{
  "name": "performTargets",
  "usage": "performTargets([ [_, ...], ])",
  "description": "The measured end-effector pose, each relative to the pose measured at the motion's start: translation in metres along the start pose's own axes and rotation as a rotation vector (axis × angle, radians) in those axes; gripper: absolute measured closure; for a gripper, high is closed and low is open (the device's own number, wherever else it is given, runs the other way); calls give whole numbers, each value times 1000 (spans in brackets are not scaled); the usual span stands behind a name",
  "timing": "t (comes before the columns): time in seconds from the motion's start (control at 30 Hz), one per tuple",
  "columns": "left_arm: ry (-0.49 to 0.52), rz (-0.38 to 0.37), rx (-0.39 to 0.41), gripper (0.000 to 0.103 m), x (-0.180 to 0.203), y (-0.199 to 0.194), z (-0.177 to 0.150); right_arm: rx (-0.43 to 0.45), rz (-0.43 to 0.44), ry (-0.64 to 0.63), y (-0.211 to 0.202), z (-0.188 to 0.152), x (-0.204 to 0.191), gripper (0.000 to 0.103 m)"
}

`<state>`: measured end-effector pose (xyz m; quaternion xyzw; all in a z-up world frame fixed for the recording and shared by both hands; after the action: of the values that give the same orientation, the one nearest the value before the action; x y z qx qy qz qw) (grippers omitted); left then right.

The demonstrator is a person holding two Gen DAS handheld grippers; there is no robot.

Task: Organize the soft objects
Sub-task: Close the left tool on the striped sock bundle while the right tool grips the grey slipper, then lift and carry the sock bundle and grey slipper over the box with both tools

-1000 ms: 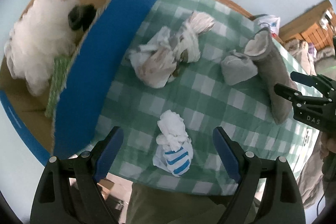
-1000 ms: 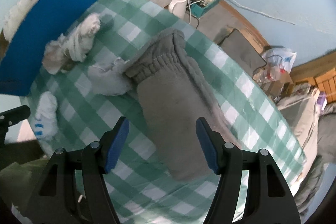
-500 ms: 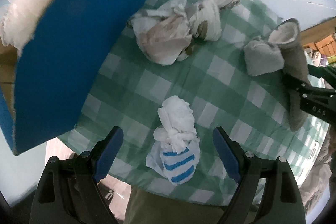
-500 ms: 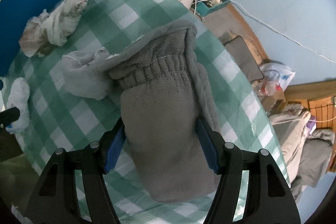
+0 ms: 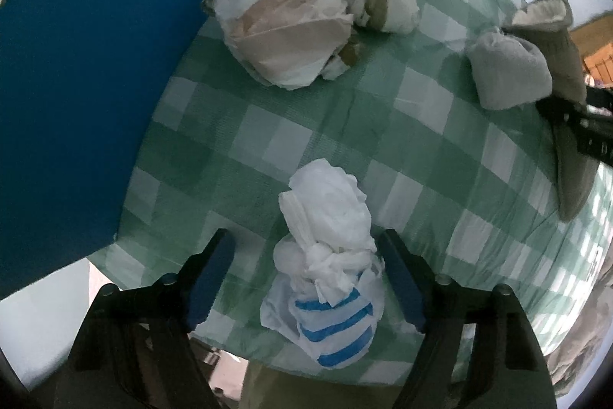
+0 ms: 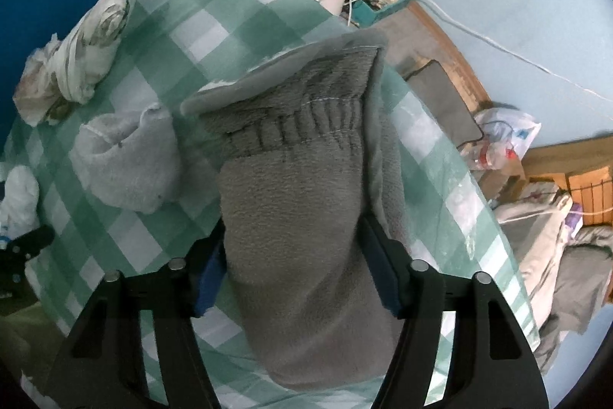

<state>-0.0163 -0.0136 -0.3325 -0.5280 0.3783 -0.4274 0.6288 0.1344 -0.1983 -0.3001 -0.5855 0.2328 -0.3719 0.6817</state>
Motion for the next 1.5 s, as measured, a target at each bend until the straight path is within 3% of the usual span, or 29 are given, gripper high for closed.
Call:
performTargets([
  [0.07,16,-5,13,35,2,-2,-2,6,-10,10,-2,0,1,60],
  [0.13,29,-8,22,50,11,-5,-3,13,-10,23,-4,-2,4,75],
  [0.23,54,-15,27,58,14,-6,-5,30,-5,45,-6,-4,8,83],
  [0.77,145,-38,133,60,44,-61,23,126,80,222,-50,-18,12,87],
  [1.5,274,-125,251,60,11,-151,47,254,164,411,-132,-18,-16,87],
])
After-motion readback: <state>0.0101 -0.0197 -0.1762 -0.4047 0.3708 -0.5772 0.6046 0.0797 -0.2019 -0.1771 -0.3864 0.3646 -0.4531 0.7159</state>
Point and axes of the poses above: each gripper's, at about its wrist camera, not at the fingertips, and y roughly the way its jaws point, x to its right, z to its top, the point moved 2 cm from there along y, roughly the way its jaws point, and after that the axes turned 11 degrees about x, right-handed, at the moved point
